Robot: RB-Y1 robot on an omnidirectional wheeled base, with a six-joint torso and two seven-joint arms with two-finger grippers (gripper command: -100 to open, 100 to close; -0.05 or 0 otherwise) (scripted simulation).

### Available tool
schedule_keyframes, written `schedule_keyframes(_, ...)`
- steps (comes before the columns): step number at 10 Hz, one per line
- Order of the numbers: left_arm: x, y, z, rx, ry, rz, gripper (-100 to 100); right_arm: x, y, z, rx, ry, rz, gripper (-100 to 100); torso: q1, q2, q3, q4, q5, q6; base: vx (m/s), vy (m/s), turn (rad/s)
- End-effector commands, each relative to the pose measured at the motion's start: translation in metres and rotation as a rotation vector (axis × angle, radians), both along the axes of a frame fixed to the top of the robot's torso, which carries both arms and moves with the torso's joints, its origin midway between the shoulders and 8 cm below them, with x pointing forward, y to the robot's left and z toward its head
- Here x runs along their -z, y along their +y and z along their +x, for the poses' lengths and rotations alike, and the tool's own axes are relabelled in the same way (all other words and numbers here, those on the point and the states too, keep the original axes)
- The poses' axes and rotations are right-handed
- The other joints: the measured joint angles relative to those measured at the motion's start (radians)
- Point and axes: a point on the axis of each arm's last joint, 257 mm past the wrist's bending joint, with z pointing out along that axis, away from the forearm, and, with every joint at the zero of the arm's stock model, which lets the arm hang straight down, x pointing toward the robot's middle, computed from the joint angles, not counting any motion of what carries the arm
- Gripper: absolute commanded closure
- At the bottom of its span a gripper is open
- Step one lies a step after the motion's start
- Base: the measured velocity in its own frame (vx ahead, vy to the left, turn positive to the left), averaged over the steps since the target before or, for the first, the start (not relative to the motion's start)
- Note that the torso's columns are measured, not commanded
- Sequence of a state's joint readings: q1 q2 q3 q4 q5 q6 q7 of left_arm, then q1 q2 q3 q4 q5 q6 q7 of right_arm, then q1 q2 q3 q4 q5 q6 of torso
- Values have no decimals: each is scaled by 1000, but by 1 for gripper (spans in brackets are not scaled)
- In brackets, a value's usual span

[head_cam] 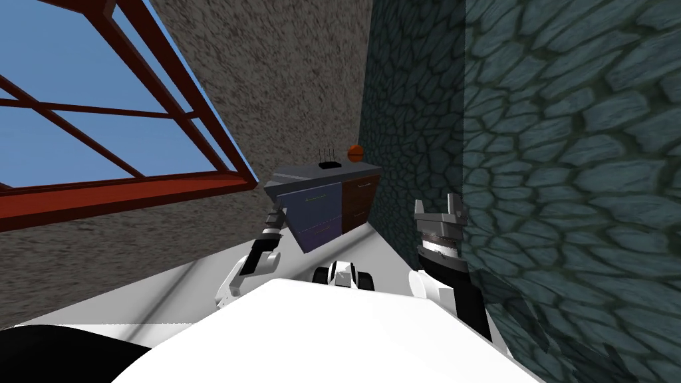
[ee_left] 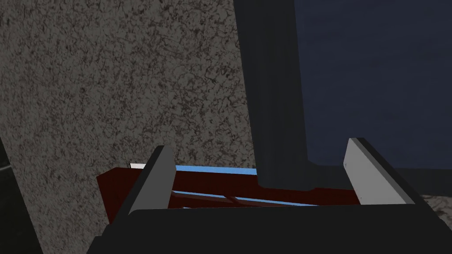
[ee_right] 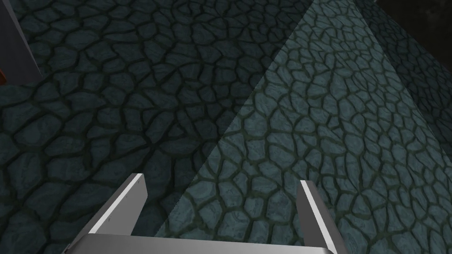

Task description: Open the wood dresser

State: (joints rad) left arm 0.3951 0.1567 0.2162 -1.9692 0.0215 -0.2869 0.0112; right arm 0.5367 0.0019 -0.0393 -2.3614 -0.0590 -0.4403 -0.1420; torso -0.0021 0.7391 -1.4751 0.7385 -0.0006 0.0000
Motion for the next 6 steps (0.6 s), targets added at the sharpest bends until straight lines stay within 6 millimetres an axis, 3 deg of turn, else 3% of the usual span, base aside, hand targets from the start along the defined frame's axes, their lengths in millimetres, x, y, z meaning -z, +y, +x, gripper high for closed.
schedule_keyframes(1,16,23,1,-33,42,-6,-100,0,0,0,0,0,0,0,2,-1,-1,-1,0,0,170,-148,98)
schedule_keyframes(6,44,49,-2,-96,87,-68,-100,0,0,0,0,0,0,0,2,1,0,0,1,0,158,-125,82)
